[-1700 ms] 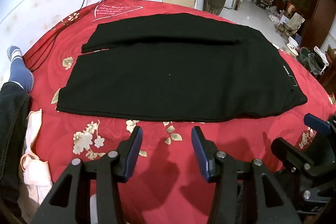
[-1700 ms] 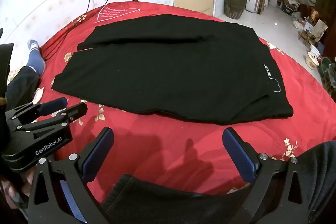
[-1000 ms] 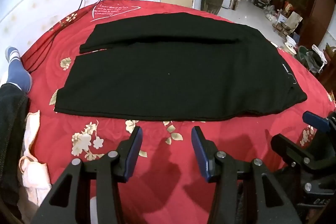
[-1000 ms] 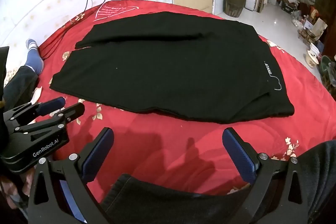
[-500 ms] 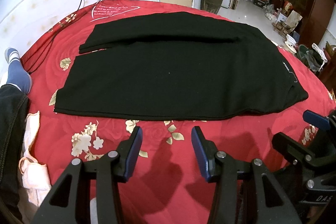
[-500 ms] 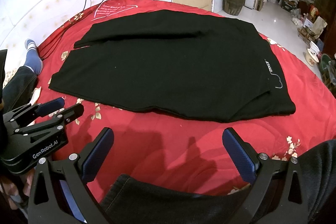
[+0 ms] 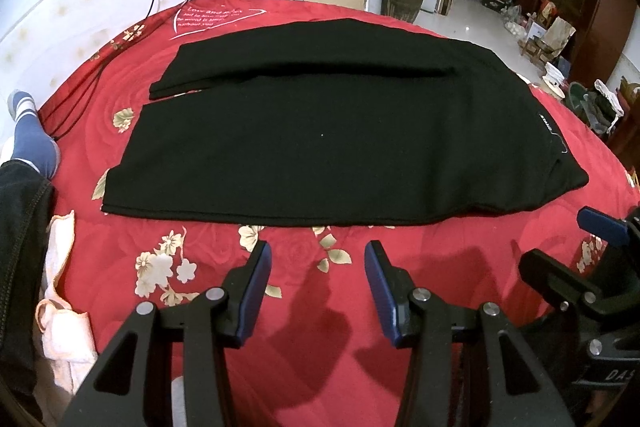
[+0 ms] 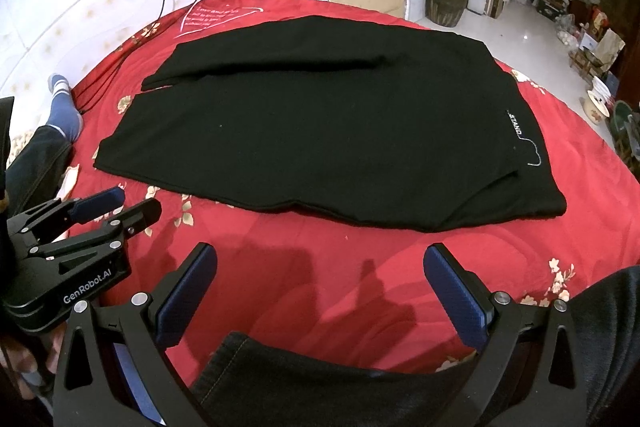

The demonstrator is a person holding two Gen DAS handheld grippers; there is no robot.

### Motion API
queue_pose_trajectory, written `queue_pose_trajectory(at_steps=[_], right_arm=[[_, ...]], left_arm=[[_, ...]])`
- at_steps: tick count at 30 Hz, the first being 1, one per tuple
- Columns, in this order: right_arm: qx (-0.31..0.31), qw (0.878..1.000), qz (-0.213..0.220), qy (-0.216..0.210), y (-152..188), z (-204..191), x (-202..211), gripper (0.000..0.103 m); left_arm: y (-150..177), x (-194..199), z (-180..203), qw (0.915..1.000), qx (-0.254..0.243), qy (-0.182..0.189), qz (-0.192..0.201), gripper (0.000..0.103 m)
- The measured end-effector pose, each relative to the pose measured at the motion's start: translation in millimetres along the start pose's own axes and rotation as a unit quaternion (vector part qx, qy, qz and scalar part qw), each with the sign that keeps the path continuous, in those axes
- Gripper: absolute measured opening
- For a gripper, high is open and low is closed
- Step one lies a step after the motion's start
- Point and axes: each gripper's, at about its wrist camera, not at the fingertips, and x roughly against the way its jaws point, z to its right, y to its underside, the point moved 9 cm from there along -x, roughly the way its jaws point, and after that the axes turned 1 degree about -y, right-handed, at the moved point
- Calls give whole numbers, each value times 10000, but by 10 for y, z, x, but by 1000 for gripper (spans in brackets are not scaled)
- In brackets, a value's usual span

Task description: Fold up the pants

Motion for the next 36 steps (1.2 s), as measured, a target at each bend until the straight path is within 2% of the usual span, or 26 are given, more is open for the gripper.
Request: queue_pose_trajectory(at_steps=[36], right_arm=[[-91, 9999, -95, -19, 14, 5, -34, 103]], left_arm=[[51, -2, 9, 10000, -14, 10, -11, 51]])
